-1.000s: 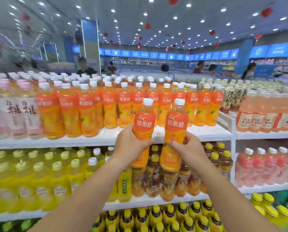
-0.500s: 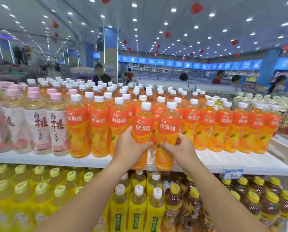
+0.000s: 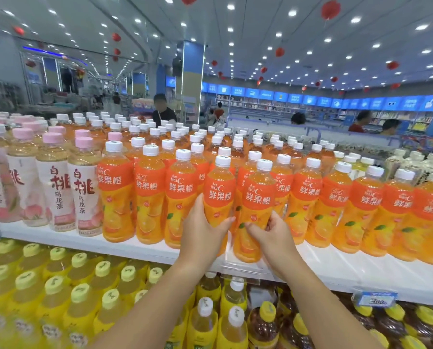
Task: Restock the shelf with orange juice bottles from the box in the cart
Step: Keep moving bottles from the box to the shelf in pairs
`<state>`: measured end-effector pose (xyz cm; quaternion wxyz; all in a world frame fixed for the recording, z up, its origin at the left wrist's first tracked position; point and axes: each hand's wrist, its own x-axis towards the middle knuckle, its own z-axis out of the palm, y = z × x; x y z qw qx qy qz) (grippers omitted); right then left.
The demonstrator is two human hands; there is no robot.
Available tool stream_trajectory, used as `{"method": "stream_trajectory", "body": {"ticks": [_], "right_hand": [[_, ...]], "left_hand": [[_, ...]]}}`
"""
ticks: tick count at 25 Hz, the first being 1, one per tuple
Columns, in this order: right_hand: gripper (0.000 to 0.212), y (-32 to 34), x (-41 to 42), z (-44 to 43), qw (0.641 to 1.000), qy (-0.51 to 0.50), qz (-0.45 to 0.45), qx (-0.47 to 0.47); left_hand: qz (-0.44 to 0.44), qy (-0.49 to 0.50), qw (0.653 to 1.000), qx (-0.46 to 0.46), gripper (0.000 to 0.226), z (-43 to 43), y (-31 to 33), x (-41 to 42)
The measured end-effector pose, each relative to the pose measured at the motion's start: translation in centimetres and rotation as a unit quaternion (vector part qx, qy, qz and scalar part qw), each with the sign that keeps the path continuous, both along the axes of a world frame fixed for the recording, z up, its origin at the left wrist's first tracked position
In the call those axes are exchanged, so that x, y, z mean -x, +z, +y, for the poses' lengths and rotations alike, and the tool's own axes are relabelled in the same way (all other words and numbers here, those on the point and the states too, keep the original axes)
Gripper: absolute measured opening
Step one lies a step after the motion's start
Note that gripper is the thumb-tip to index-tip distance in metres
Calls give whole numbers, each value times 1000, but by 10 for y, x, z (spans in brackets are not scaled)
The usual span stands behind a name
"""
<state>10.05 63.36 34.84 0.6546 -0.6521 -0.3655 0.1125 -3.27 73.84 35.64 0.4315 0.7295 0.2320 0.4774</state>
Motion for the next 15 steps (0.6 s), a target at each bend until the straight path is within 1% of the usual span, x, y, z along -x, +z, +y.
{"method": "stream_trajectory", "body": {"ticks": [2,4,6,7,10,13,15], "right_hand": [[31,-2,0,0,1000,10,-1,-6],[32,-6,0,-4,1000,15,-11,2],[32,-12,1,-9,999,0,-44,21],[33,-15,1,-11,998,-11,-59,30],[30,-19,4,-10,997,-29,-64,24],[30,-18,5,-7,998,-34,-57,20],[30,-19,6,-4,997,-37,-58,17]], "left_hand": [[6,12,1000,2,55,-3,-3,1],[27,12,1000,2,43,-4,-10,5],[63,17,998,-11,33,-5,-20,12],[75,24,997,-20,33,-4,-24,13],[88,42,995,-24,39,-3,-30,11],[83,50,995,-13,47,-6,-28,4],[80,51,995,2,56,-8,-28,2]]}}
